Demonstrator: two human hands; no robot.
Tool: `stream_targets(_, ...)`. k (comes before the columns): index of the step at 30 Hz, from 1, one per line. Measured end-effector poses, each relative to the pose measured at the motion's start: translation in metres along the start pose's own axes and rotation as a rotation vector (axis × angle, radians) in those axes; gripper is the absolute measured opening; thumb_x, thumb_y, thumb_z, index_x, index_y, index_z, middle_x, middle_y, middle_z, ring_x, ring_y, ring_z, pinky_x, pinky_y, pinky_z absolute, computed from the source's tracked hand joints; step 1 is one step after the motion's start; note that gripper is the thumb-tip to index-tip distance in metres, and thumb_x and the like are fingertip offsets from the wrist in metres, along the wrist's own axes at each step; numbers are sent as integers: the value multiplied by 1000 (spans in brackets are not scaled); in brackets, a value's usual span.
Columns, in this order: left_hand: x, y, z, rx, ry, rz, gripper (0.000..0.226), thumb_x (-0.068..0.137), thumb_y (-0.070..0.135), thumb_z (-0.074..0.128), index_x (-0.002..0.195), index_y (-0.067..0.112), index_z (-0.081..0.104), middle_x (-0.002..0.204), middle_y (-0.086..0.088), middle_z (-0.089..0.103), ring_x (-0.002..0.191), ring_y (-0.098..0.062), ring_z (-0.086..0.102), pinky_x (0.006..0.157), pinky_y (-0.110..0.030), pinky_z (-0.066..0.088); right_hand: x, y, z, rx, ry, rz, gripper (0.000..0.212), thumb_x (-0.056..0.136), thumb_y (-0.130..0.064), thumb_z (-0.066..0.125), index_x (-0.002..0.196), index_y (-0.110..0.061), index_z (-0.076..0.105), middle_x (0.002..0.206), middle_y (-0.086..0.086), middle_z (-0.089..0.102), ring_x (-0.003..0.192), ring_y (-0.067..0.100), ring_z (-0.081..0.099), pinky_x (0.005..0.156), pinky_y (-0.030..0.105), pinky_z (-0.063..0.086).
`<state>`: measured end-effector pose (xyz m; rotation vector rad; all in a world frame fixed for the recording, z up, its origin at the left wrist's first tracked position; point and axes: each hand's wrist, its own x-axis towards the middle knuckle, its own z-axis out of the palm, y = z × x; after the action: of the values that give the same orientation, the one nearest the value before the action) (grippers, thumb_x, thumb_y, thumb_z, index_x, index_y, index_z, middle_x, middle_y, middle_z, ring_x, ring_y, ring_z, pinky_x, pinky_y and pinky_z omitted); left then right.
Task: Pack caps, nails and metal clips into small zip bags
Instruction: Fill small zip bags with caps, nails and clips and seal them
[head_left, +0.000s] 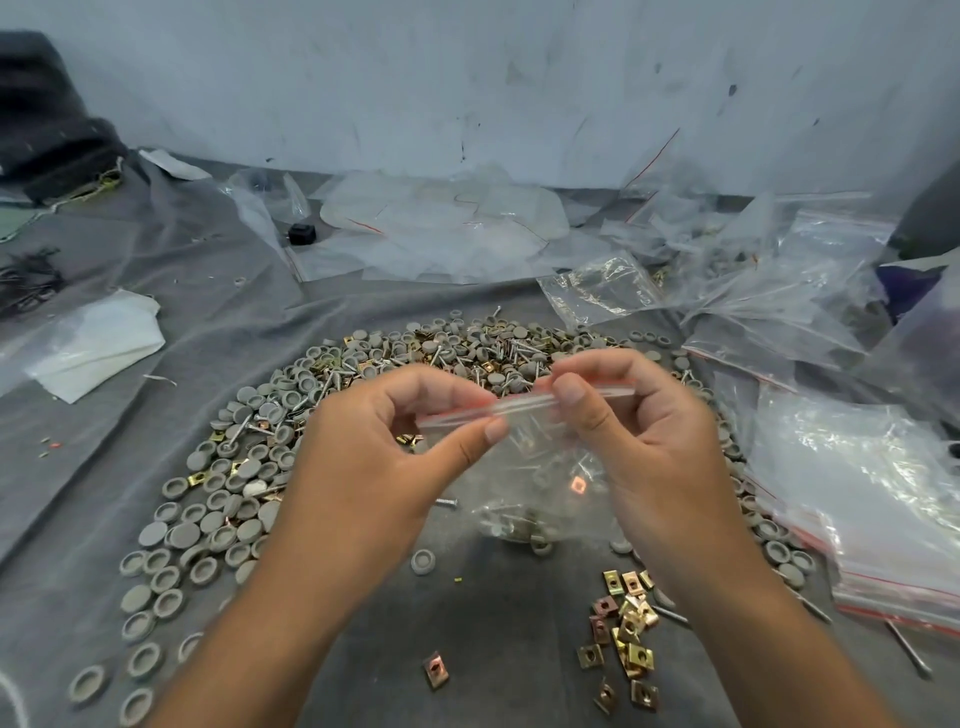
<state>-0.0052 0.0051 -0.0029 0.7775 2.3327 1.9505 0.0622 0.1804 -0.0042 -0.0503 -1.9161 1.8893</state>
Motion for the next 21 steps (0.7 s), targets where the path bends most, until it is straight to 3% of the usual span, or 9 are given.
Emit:
stream_targets(5,2,-2,-1,-19,44,36,18,74,45,82,87,35,76,83,11,75,74,-5,70,64,-14,51,-1,-2,-9,-90,-45,-53,13,89,-33,70,100,-27,71,93,-5,75,82,6,71,65,17,55)
stream_targets(14,1,3,9,-140,77,49,16,74,41,80,87,32,75,80,9,74,68,-1,65,59,-12,47,-1,-3,-6,-121,36,-197,9,93,-38,67,95,-29,69,85,-10,71,79,2,66,67,13,50)
stream_targets(18,2,4,9,-183,86,46,25,73,51,75,89,33,74,78,7,73,68,-6,65,61,-16,50,-3,-3,-2,-105,23,-220,9,92,-36,66,96,-28,68,82,-12,67,75,0,61,66,11,47)
stream_targets(21,2,3,6,-162,65,35,28,73,55,73,89,32,73,78,4,72,68,-13,65,61,-25,52,-3,-5,-3,-126,20,-219,11,89,-37,71,99,-32,71,94,-7,73,86,10,69,73,19,54)
